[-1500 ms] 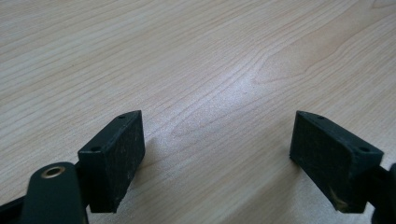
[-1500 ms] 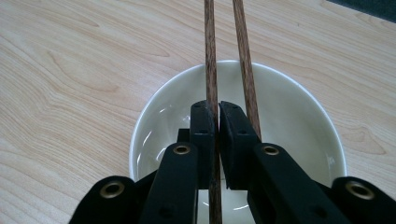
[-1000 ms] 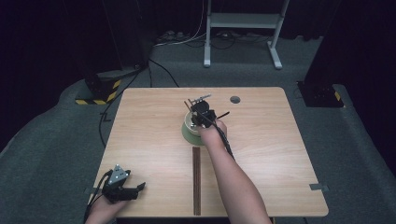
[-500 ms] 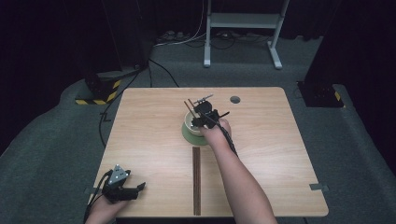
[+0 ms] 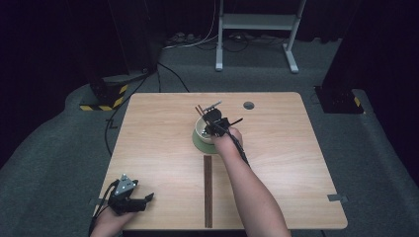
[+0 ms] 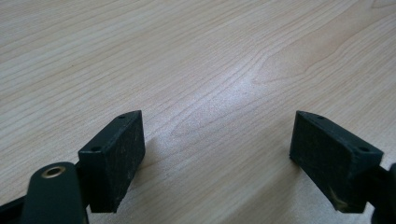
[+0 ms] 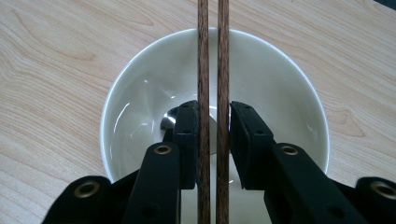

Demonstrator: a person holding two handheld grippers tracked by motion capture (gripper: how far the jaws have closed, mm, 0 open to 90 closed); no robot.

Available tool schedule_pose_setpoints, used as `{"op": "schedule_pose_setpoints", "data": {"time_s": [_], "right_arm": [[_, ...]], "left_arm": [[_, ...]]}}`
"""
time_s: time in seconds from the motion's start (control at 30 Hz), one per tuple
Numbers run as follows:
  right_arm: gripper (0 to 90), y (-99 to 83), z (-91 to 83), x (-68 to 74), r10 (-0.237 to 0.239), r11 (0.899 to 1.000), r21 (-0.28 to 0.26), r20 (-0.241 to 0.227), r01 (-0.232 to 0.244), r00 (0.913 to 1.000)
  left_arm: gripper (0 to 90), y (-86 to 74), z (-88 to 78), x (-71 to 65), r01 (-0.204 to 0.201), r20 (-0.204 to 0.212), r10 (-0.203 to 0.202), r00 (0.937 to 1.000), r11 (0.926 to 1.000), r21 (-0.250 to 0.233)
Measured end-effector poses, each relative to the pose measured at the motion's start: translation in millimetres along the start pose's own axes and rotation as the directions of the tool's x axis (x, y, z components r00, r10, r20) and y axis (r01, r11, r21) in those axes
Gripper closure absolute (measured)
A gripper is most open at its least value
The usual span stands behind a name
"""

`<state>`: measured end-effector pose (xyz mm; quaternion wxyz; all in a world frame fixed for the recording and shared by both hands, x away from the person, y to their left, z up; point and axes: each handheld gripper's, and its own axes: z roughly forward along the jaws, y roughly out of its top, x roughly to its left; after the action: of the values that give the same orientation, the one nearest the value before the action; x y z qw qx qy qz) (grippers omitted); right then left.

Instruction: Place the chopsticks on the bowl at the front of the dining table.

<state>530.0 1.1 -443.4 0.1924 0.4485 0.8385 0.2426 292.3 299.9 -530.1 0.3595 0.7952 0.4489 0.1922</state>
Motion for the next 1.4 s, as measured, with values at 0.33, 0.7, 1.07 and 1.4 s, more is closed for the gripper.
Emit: {"op": "schedule_pose_setpoints", "data": {"time_s": [0.33, 0.7, 1.07, 1.4], "right_arm": [[78.3, -0.2, 0.1, 0.9, -0.002, 1.000, -0.003, 0.013, 0.002, 0.9999], [69.6, 0.2, 0.0, 0.1, 0.008, 1.000, -0.013, -0.003, -0.008, 1.0000], [49.8, -8.6, -30.8, -12.5, 0.019, 0.995, -0.096, -0.044, -0.023, 0.9989], [55.1, -52.0, -69.6, -46.4, 0.030, 0.978, -0.198, -0.173, -0.064, 0.9845]], "left_arm": [[18.1, 0.0, -0.1, 0.1, 0.000, 0.001, 0.000, 1.0000, 1.0000, 0.000], [18.2, 0.0, -0.2, 0.1, -0.002, -0.002, 0.002, 1.0000, 1.0000, 0.000], [17.5, 0.4, 0.0, 0.7, -0.021, 0.014, 0.021, 0.9997, 0.9998, 0.005], [27.6, 1.0, -1.8, -0.4, -0.006, -0.002, 0.006, 1.0000, 1.0000, -0.001]]}}
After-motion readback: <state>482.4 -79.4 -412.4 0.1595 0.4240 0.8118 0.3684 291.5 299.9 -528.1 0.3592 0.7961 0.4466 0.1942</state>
